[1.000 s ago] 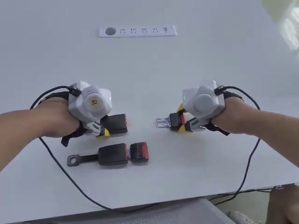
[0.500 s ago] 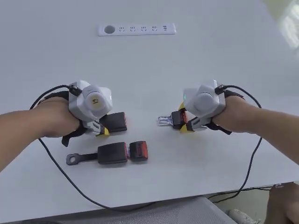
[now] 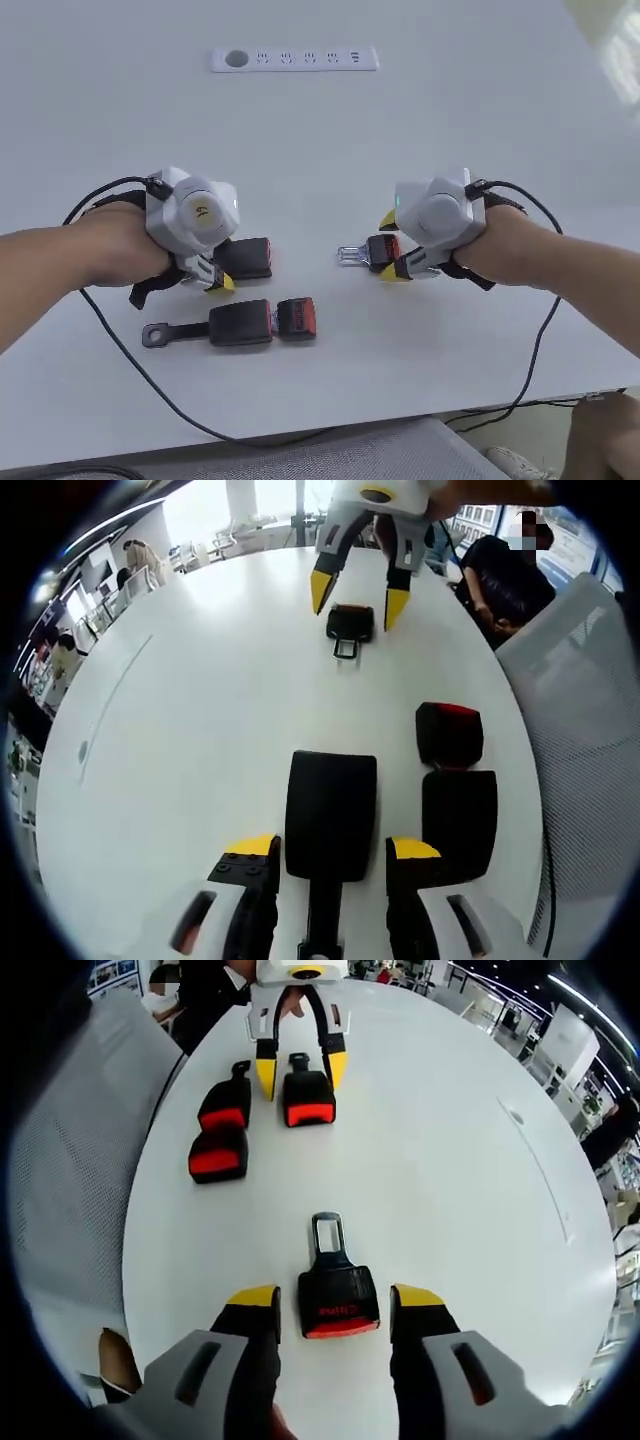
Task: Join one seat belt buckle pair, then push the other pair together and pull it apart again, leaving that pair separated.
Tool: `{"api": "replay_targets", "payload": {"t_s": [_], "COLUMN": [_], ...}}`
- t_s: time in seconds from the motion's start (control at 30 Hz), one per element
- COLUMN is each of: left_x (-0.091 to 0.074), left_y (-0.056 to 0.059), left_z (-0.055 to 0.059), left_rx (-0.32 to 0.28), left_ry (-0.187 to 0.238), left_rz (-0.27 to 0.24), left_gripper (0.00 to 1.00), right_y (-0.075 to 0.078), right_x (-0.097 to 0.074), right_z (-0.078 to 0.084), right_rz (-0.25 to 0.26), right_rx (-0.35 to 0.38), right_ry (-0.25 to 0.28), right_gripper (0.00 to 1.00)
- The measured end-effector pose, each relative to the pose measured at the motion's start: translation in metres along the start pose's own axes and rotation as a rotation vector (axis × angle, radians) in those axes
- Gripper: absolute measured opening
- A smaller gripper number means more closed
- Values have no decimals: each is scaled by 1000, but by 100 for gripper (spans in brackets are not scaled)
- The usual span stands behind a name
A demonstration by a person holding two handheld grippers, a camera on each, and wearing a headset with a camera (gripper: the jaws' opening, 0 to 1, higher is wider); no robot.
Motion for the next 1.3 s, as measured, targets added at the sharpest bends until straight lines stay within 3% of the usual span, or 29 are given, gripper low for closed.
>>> {"api": "replay_targets", "payload": {"t_s": [0.13,0.27,0.33,0.43,0.6,0.87,0.97,1.17,1.3], "left_x": [-9,-24,-30,-39,-55,-83,-90,-96,-100], "left_y": [1,5,9,17,31,42,52,66,70], "left_z": [-3,-10,-8,-4,12,38,47,65,76], "left_rx": [-11,-75,-95,-147,-185,-340,-354,-354,-397], "left_ry": [29,113,123,165,205,299,330,329,336], "left_rz": [-21,-54,-58,-69,-90,-177,-188,-216,-230], "left_gripper": [46,49,51,56,69,89,92,98,100], "right_y": [-5,-8,-13,-19,-33,-53,-59,-69,-74], "right_x": [-8,-16,-20,-25,-31,-43,-46,-53,-58], "right_z": [-7,-13,-17,-18,-19,-20,-22,-20,-21], "right_rz": [19,59,64,102,134,190,212,242,261], "right_rx": [22,87,156,154,188,279,312,354,357], "right_ry": [24,69,106,114,123,138,149,153,155], "right_gripper": [43,47,49,59,69,79,84,95,98]}}
Point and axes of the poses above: the centre of the closed fingertips' face, and the gripper's own axes: x roughly forward along the fingers, y roughly to its right, z roughly out of its underside, the point moved 2 cm from there along -x, roughly backward along the fingers, and after that the axes turned 10 degrees about -x, right-handed, at the moved point
